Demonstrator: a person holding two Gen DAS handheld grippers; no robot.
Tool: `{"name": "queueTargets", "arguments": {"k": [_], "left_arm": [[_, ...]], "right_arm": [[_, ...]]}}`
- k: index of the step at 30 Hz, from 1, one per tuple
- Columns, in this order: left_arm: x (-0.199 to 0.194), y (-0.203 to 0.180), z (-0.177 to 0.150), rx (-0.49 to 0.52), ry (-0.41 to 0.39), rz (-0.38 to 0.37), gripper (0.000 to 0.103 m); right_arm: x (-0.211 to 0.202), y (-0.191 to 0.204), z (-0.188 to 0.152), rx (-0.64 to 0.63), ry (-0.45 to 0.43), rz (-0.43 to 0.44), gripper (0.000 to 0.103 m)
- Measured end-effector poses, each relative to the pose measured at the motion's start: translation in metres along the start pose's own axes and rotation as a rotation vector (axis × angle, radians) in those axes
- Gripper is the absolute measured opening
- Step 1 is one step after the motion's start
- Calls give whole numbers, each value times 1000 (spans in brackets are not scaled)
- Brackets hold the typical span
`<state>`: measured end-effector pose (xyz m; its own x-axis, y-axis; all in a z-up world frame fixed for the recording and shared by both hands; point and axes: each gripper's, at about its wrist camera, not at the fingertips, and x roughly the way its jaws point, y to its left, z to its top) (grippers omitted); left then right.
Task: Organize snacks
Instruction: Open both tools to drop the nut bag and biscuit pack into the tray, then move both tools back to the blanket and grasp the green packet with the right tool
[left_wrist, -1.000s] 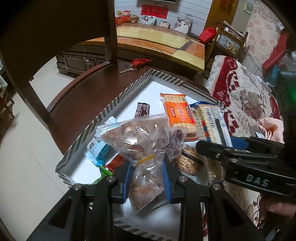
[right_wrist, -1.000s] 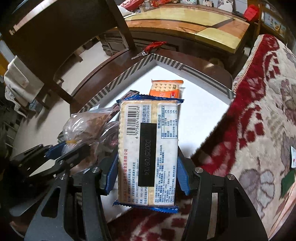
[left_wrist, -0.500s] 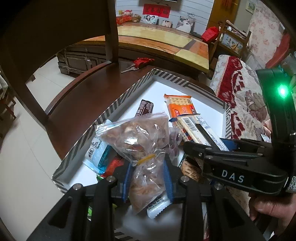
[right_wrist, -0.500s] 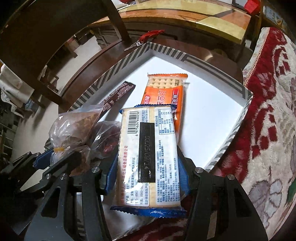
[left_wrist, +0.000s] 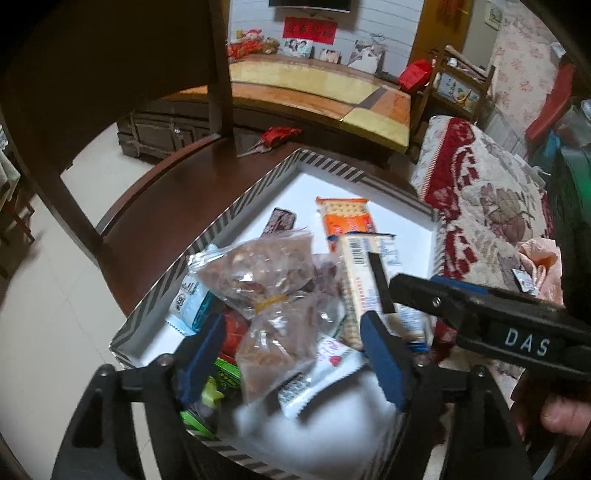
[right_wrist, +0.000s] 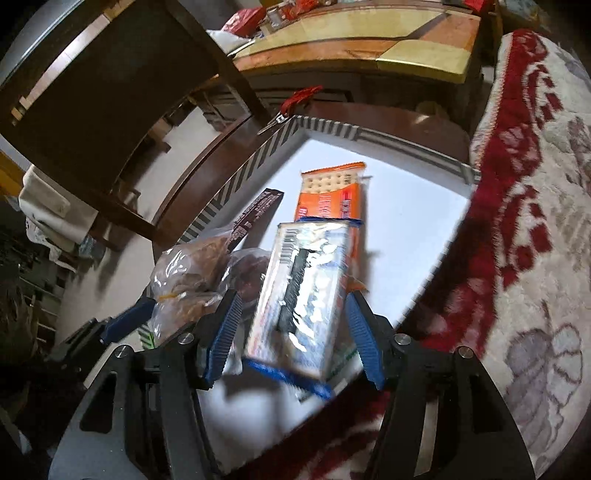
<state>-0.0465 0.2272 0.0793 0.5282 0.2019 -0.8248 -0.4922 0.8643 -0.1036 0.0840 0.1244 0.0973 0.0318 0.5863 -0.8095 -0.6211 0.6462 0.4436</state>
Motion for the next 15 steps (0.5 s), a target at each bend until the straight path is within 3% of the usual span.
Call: {"name": "queueTargets", "arguments": {"k": [7,15], "left_arm": [[-11,-38,-2,70,-14,-51,86],[-6,-96,-12,162,32,-124,87]], "right_arm": [[-31,-39,-29,66,-35,-41,59],[-75,-132,-77,219,-64,-175,59]]}}
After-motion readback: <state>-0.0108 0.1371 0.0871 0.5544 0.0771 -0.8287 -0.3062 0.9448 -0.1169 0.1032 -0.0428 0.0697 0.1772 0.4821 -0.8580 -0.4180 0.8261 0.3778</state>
